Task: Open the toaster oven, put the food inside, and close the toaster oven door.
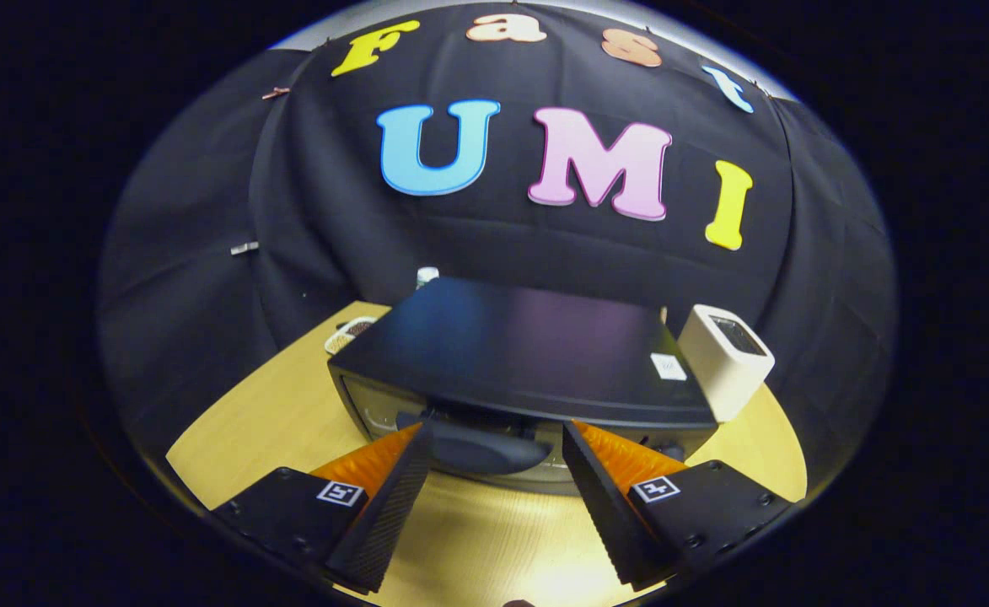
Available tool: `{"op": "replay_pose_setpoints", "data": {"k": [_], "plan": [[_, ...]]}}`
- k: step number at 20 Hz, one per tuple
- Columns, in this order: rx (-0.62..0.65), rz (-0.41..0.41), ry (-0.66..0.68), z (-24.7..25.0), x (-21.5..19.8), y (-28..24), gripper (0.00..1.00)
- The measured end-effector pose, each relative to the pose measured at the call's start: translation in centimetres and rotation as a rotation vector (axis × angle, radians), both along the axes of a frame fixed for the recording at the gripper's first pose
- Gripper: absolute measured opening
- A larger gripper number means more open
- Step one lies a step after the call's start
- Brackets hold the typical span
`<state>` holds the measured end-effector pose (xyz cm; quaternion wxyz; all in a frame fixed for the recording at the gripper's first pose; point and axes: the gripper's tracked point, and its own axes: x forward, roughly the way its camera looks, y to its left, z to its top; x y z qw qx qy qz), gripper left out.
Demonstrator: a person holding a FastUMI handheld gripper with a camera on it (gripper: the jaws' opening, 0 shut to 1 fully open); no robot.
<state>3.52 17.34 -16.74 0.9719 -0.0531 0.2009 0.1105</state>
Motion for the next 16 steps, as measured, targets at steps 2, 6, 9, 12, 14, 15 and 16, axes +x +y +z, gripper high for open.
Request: {"op": "replay_pose_setpoints", "data": {"k": [2,6,9,12,14,15,16], "plan": [[0.003,0.017,-0.049,1.5,-0.6,-0.7,0.99],[0.018,0.015,-0.145,5.2,-3.4,-3.9,0.99],[0.039,-0.026,-0.200,7.8,-4.9,-7.5,0.98],[0.065,-0.115,-0.230,10.5,-5.8,-12.5,0.98],[0.088,-0.183,-0.260,12.4,-6.5,-15.9,0.98],[0.096,-0.217,-0.276,13.3,-6.8,-17.6,0.98],[0.100,-0.250,-0.290,13.9,-7.3,-19.4,0.98]]}}
